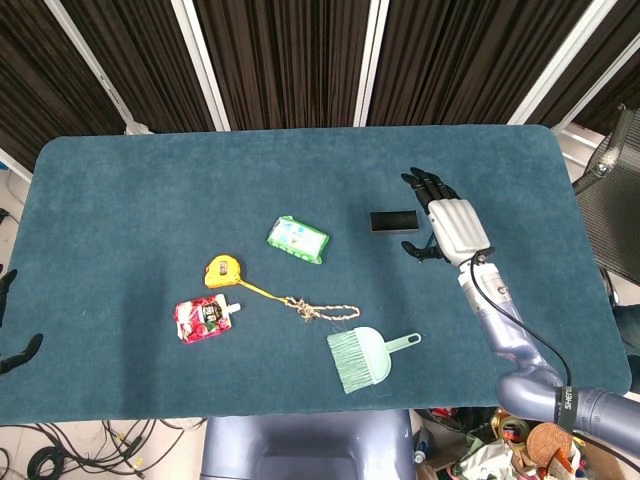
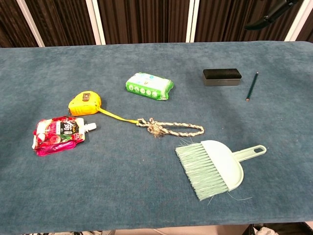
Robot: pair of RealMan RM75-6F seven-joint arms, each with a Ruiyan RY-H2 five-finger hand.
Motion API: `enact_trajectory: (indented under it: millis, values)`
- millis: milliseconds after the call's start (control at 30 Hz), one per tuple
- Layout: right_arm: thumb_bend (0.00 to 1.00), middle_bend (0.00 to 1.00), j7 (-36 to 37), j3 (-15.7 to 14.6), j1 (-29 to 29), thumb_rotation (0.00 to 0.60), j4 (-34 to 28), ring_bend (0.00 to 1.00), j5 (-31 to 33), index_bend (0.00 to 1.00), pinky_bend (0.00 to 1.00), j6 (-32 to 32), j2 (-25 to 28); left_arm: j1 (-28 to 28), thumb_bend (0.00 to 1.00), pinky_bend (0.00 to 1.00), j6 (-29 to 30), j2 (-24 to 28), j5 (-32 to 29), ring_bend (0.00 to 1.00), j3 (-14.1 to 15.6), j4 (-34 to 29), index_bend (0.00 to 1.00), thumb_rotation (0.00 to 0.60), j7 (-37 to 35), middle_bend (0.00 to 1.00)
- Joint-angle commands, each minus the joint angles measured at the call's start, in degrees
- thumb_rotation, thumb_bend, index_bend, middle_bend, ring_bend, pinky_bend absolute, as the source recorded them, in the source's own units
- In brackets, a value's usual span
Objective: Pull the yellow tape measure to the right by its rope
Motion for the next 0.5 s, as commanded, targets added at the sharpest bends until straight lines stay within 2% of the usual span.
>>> enact_trajectory:
  millis: [33, 200, 333, 500]
  values:
    - [0.14, 0.0, -0.81, -0.46, 0.03, 0.6, -0.24, 0.02, 0.9, 0.0, 0.15, 0.5, -0.11, 0.0, 0.24, 0.0, -0.05, 0.02, -0.05, 0.0, -0.01, 0.0, 0.04, 0.6, -0.01, 0.0]
    - [0.14, 0.0, -1.6, -2.93, -1.05, 0.6, -3.84, 0.02, 3.3, 0.0, 0.15, -0.87, 1.42, -0.01, 0.24, 0.0, -0.15, 0.04, -0.07, 0.0, 0.01, -0.02, 0.04, 0.6, 0.04, 0.0]
    - [0.14, 0.0, 1.98, -5.29, -3.8, 0.6, -7.74, 0.02, 2.55, 0.0, 0.15, 0.15, 0.7, -0.03, 0.24, 0.0, -0.23, -0.01, -0.11, 0.0, 0.03, -0.08, 0.04, 0.6, 0.21, 0.0]
    - [0.14, 0.0, 2.24, -8.28, -5.02, 0.6, -7.64, 0.02, 0.33, 0.01, 0.15, 0.8, -1.61, -0.06, 0.24, 0.0, -0.3, -0.02, -0.1, 0.0, 0.06, -0.17, 0.04, 0.6, 0.4, 0.0]
